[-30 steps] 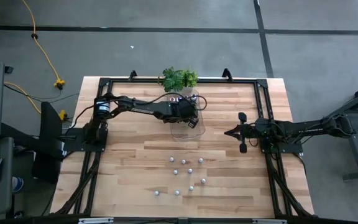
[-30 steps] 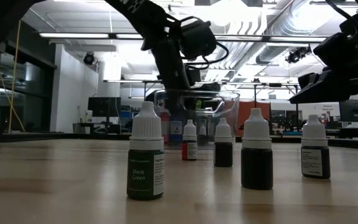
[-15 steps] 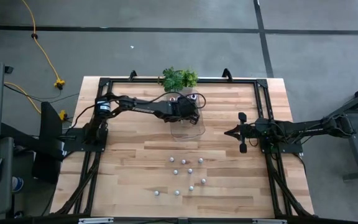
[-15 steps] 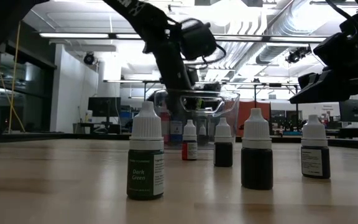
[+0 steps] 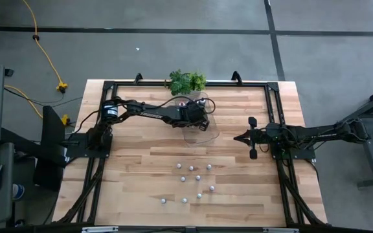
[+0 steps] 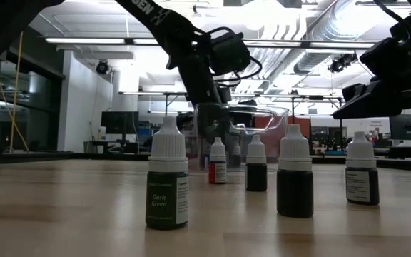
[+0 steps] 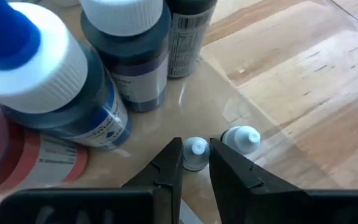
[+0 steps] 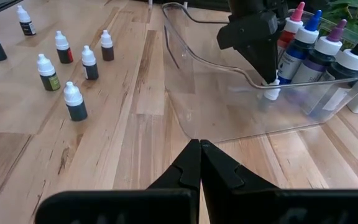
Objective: Pick & Place food coloring
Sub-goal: Put the bottom small green food coloring bottle into the transparent bin, then put the small orange food coloring bottle into the transparent bin
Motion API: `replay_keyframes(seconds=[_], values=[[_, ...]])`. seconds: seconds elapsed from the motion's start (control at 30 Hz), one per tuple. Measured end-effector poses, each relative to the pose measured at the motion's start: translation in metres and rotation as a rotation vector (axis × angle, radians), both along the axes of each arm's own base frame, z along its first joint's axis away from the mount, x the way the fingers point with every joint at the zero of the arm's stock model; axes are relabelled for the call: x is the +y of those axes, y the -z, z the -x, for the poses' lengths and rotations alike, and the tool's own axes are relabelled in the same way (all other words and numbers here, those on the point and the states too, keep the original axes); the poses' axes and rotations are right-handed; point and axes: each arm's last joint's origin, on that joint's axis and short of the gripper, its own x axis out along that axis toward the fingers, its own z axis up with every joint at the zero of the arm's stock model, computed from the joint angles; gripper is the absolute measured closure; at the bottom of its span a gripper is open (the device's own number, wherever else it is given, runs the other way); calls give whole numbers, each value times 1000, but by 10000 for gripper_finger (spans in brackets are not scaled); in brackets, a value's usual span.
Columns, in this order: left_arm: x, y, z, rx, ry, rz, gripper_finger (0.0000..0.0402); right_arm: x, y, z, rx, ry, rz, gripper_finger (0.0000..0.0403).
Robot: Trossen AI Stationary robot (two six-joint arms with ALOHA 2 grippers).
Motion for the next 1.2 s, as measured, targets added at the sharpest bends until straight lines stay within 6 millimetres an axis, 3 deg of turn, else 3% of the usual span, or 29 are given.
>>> replay_keyframes(seconds=[0.23,0.63,0.93,1.2], values=[[-1,1,0,26,54,5,312,0,0,0,0,0,0,402],[-2,-11,4,33,90,-20,309,0,0,0,0,0,0,402],[-6,-47,10,-19,159,-81,309,0,0,0,0,0,0,402],[-38,-96,23,-63,335,-176,309,0,0,0,0,0,0,402]])
